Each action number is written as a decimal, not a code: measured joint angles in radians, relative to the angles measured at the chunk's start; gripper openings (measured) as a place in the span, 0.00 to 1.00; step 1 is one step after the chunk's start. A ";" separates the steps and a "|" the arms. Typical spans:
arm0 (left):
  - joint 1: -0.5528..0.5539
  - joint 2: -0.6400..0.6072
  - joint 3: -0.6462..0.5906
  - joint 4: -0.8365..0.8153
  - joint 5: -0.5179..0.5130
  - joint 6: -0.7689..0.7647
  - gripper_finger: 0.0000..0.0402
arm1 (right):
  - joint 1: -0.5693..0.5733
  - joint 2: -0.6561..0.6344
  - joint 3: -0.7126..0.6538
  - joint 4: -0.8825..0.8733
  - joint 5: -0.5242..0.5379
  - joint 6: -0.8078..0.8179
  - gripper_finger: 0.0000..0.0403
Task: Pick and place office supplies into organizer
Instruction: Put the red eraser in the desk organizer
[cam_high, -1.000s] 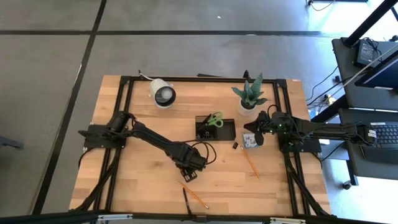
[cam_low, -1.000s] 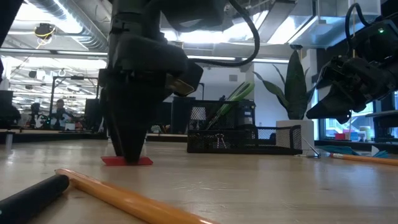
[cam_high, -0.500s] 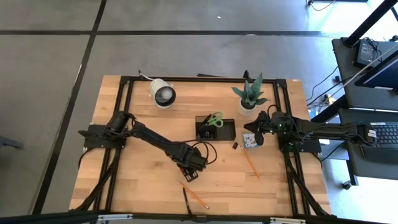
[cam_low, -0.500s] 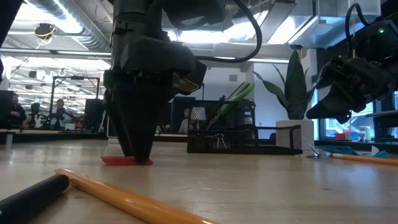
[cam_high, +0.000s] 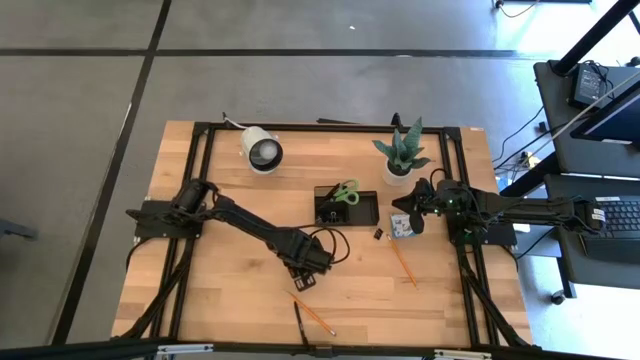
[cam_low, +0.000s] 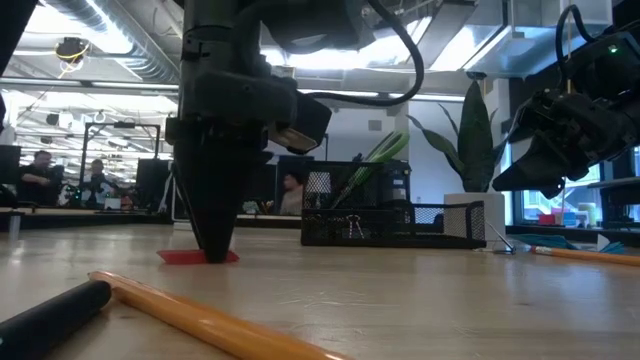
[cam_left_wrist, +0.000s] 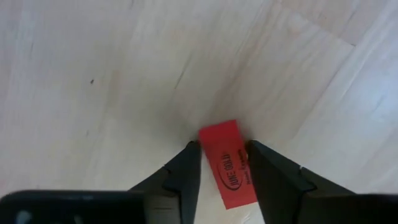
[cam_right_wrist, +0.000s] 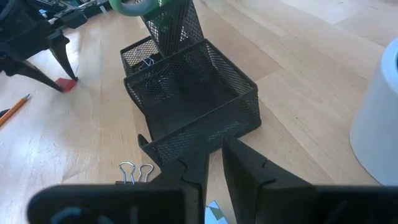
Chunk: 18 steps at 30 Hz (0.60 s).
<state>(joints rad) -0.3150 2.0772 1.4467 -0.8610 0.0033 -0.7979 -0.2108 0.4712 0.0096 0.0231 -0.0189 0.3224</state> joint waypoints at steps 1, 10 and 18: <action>0.000 0.000 0.000 -0.001 -0.001 0.000 0.28 | 0.000 0.000 0.000 0.000 0.000 0.000 0.13; 0.004 0.001 -0.001 -0.002 0.002 0.000 0.16 | 0.000 0.000 0.000 0.000 0.000 -0.013 0.13; 0.003 -0.002 -0.002 0.002 -0.007 0.032 0.15 | 0.000 0.000 0.000 0.000 0.000 -0.015 0.13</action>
<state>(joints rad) -0.3122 2.0754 1.4449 -0.8593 -0.0036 -0.7659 -0.2111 0.4709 0.0096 0.0231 -0.0189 0.3078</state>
